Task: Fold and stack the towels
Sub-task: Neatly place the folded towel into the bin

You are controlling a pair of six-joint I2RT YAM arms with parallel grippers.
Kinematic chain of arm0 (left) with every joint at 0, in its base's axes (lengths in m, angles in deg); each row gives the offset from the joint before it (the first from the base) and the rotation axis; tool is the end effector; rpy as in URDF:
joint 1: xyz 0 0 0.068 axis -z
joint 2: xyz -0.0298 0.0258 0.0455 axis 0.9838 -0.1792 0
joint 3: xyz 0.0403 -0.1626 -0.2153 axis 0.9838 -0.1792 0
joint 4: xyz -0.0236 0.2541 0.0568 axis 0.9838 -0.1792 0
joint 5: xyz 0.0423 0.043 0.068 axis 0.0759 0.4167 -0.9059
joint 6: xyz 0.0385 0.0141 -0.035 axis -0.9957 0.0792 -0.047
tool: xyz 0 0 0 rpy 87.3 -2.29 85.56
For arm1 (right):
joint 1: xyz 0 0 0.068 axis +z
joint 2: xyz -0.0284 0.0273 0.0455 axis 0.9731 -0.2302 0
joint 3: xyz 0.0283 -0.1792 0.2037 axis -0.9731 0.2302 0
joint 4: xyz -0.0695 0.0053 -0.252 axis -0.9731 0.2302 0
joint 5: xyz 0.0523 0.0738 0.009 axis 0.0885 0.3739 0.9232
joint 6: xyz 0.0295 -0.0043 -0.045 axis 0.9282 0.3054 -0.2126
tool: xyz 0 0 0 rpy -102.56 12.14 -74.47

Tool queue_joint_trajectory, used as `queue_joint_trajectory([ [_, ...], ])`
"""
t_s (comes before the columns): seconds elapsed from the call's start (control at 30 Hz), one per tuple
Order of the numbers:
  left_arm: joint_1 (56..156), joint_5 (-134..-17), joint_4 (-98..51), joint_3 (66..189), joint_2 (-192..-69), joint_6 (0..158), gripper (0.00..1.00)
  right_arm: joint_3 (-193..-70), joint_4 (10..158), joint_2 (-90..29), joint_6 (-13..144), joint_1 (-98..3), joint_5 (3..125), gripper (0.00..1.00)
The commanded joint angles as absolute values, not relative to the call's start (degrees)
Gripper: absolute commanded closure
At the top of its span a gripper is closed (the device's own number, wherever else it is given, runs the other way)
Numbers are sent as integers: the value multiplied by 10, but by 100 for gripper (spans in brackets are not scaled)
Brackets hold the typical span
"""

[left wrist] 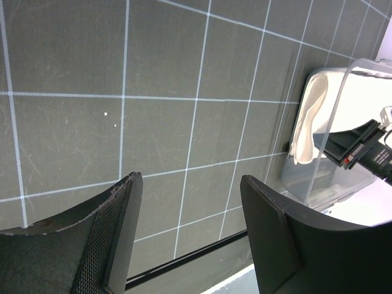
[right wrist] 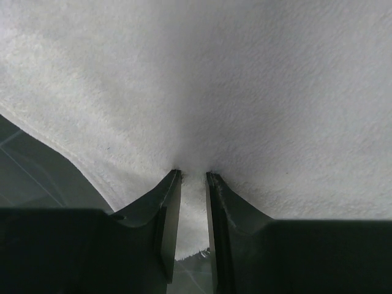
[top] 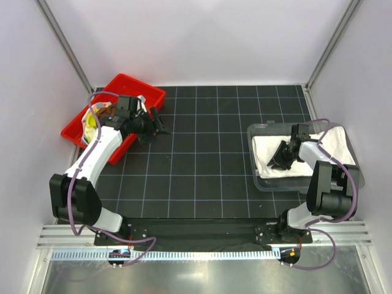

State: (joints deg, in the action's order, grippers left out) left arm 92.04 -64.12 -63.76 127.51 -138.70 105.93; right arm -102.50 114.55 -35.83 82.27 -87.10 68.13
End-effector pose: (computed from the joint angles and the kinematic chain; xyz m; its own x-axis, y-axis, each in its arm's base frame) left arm 0.3042 -0.0788 0.3018 -0.8410 -0.4172 -0.3446 -0.1436 0.7861 -0.6013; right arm 0.2636 -0.0410 0.1646 -0.8035 0.5497 -0.2284 0.4751 0.8234 0.3102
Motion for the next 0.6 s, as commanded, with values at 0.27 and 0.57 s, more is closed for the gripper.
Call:
queue_joint_trajectory([
  [0.27,922,-659,-623,1271,-1365,1064,31,-1048,1171,-328,843,-816,639,62],
  [0.57,871,-875,-689,1411,-1416,1014,29,-1287,1314,-280,795,-813,539,12],
])
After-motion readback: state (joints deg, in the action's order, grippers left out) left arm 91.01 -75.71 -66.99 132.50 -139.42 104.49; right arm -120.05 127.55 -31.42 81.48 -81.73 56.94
